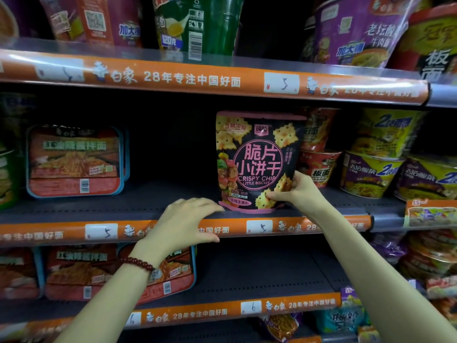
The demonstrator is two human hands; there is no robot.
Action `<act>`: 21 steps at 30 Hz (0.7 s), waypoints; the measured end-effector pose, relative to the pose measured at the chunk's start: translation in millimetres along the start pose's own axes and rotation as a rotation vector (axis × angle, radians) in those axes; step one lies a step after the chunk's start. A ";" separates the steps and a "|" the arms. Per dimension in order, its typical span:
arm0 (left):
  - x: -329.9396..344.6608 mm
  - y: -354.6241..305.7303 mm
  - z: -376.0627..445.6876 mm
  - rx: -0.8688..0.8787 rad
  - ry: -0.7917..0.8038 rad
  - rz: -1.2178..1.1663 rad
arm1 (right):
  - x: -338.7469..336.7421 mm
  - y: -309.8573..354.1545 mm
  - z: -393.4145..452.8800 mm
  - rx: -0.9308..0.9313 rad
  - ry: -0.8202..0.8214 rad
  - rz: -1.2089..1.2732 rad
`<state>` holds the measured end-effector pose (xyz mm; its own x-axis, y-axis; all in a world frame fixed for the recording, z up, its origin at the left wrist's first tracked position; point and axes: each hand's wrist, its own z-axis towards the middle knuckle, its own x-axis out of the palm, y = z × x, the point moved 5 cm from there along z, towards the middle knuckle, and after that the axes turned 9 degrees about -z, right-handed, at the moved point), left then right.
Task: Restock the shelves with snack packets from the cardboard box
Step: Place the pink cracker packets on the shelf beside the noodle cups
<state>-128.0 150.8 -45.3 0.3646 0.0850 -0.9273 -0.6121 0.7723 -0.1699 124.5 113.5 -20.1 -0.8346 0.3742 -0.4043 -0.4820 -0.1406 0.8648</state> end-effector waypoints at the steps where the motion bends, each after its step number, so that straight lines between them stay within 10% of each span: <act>1: 0.3 0.2 -0.4 0.000 0.002 0.006 | -0.3 1.6 -1.4 -0.006 -0.003 -0.022; 21: 3.6 4.2 0.5 0.081 -0.033 0.041 | -5.7 -1.0 -40.8 0.091 -0.381 -0.213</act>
<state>-128.9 154.7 -49.2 0.3638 0.1370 -0.9213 -0.5684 0.8163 -0.1030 118.8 74.1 -30.8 -0.5532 0.6997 -0.4521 -0.5928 0.0507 0.8038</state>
